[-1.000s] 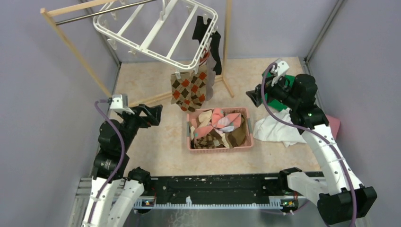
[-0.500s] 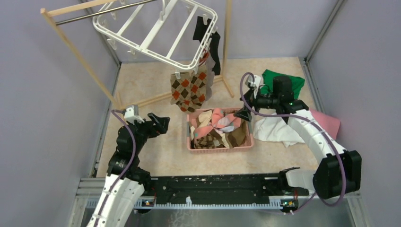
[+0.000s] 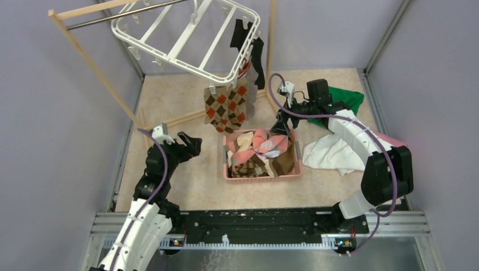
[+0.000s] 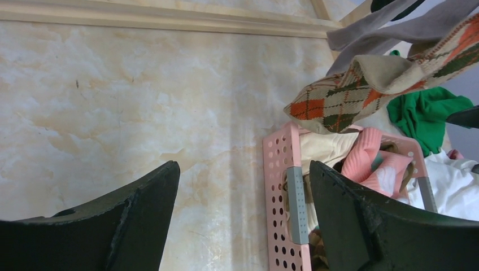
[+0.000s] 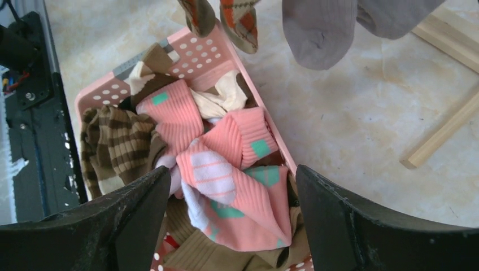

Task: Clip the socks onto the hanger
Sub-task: Pick up the sock from the bin.

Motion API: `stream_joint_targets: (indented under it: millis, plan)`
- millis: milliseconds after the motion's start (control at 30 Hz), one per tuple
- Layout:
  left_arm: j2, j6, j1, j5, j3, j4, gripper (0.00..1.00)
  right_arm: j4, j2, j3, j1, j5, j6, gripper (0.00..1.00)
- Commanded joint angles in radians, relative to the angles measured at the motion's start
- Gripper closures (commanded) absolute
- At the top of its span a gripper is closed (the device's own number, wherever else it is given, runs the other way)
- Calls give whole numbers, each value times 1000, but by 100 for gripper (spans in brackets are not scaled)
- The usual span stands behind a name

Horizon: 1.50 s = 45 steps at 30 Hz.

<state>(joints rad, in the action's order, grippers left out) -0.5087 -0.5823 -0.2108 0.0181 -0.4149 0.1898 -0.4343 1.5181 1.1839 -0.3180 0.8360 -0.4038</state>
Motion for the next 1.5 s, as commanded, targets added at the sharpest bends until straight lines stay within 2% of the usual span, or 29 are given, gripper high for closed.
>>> stream_joint_targets:
  millis: [0,167,300,400,567,700,833,1000,1167,1467]
  plan:
    - [-47,-2,21,-28,-48,-116,13,59,-17,126,-30,61,98,20]
    - [-64,25,27,-121,-198,-171,21,37,-24,284,-37,127,200,21]
    - [-114,97,27,-126,-296,-120,25,75,-16,253,-42,44,284,24]
    - [-164,107,30,-137,-314,-71,30,0,19,240,-49,-3,301,33]
    - [-162,7,33,-301,-227,-163,43,-191,17,196,-67,-65,131,36]
    - [-102,-129,33,-357,-78,-313,46,-164,-15,86,-77,-135,-25,35]
    - [-60,-249,33,-355,72,-427,46,-71,16,48,-85,-170,-89,35]
    - [-29,-275,33,-322,141,-417,45,-56,101,79,-92,-182,-136,36]
    - [21,-293,33,-319,181,-414,45,-69,141,66,-118,-205,-280,35]
    - [40,-315,33,-326,199,-423,44,-100,167,52,-153,-194,-348,36]
